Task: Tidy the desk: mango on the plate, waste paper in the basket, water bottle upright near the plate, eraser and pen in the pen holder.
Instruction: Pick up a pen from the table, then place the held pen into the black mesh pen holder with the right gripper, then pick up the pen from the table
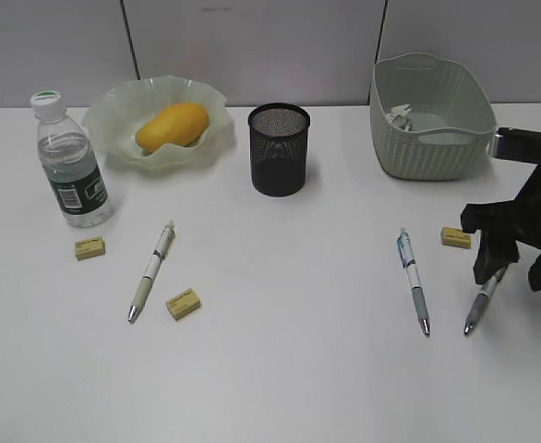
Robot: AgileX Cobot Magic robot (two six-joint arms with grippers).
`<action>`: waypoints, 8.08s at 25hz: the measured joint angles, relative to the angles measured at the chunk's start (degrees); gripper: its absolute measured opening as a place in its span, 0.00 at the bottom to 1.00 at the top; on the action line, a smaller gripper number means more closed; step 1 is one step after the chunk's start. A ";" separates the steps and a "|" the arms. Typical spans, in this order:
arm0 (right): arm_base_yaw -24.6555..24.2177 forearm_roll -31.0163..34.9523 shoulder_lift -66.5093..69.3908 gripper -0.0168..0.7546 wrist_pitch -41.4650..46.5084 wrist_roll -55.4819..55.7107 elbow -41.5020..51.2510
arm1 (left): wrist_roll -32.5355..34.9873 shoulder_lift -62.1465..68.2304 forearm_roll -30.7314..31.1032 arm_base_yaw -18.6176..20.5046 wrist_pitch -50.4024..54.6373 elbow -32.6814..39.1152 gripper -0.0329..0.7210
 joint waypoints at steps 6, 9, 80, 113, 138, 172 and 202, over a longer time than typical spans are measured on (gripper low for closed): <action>-0.72 -1.34 4.93 0.66 -0.61 5.08 -0.87 | 0.00 0.00 0.00 0.00 0.00 0.00 0.66; -0.78 -3.82 6.13 0.66 -2.30 9.76 -0.87 | 0.00 0.00 0.00 0.00 0.00 0.00 0.64; 6.25 -7.58 -8.76 0.18 -21.72 9.99 -11.10 | 0.00 0.00 0.00 0.00 0.00 0.00 0.61; 18.97 -13.67 15.82 0.18 -57.66 8.78 -23.61 | 0.00 0.00 0.00 0.00 0.00 0.00 0.61; 19.18 -13.96 27.07 0.32 -63.94 2.99 -27.06 | 0.00 -2.74 0.00 0.00 -0.10 0.00 0.58; 19.13 -13.64 8.03 0.61 15.73 -2.01 -27.51 | 0.00 -3.91 -0.05 0.00 -0.10 0.06 0.58; 19.13 -7.26 -38.12 0.80 26.57 -3.98 -3.45 | 0.00 -3.91 -0.05 0.00 -0.10 0.06 0.58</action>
